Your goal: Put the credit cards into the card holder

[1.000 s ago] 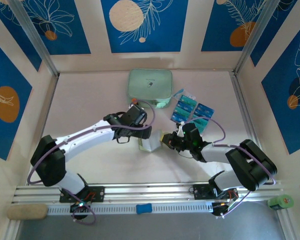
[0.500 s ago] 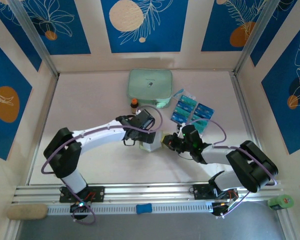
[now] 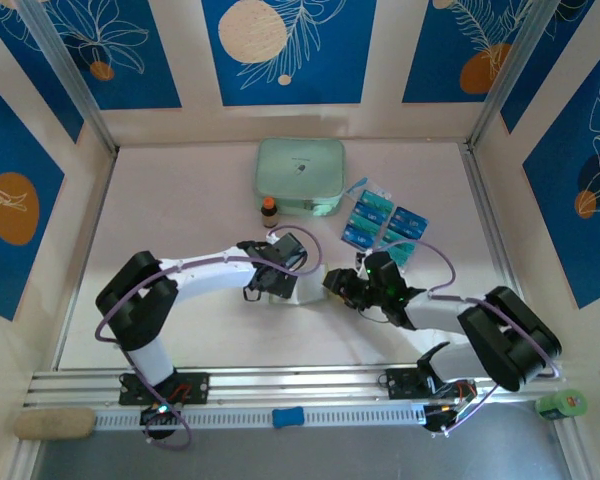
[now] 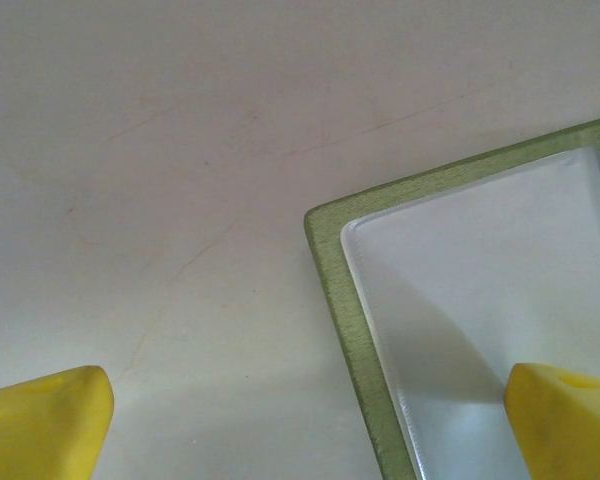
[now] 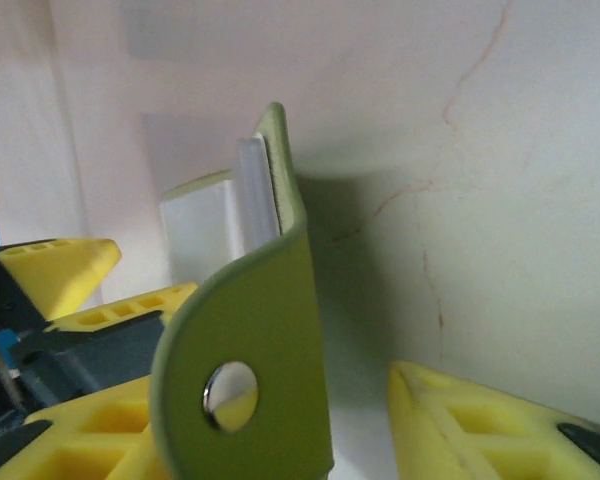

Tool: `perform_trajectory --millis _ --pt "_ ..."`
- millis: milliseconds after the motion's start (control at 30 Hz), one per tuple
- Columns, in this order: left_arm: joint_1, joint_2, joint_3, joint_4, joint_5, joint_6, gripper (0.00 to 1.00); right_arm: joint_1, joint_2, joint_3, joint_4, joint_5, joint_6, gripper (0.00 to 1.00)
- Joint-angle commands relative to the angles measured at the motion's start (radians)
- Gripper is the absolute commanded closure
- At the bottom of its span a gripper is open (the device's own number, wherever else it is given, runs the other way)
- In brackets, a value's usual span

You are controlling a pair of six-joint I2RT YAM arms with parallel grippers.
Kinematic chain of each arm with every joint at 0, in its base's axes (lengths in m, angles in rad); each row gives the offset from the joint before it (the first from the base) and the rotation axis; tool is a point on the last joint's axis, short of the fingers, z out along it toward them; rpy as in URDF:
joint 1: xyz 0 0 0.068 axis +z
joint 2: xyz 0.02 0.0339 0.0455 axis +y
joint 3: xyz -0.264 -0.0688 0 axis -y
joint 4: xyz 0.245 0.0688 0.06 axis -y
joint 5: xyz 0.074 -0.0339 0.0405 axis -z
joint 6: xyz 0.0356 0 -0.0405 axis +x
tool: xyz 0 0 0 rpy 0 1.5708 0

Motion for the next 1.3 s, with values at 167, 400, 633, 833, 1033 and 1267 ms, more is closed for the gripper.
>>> perform_trajectory --millis 167,400,633,833,1033,1267 --pt "-0.010 -0.013 -0.020 -0.021 -0.034 0.025 0.00 -0.030 -0.263 0.077 -0.370 0.028 -0.129 0.70" --pt "-0.011 -0.023 -0.032 -0.010 -0.033 0.020 0.00 0.015 -0.198 0.198 -0.415 -0.002 -0.181 0.87" --pt "-0.010 -0.017 -0.024 -0.009 -0.034 0.023 0.00 0.080 0.018 0.325 -0.366 0.002 -0.207 0.91" --pt "-0.011 -0.021 -0.025 -0.009 -0.039 0.030 0.00 0.066 0.169 0.355 -0.330 0.013 -0.222 0.94" --pt "-0.009 -0.025 -0.032 -0.013 -0.057 0.043 0.00 0.030 0.227 0.286 -0.288 0.043 -0.227 0.96" --pt "-0.007 -0.043 -0.083 -0.010 -0.076 0.043 0.00 0.025 0.242 0.194 -0.231 0.058 -0.190 0.97"
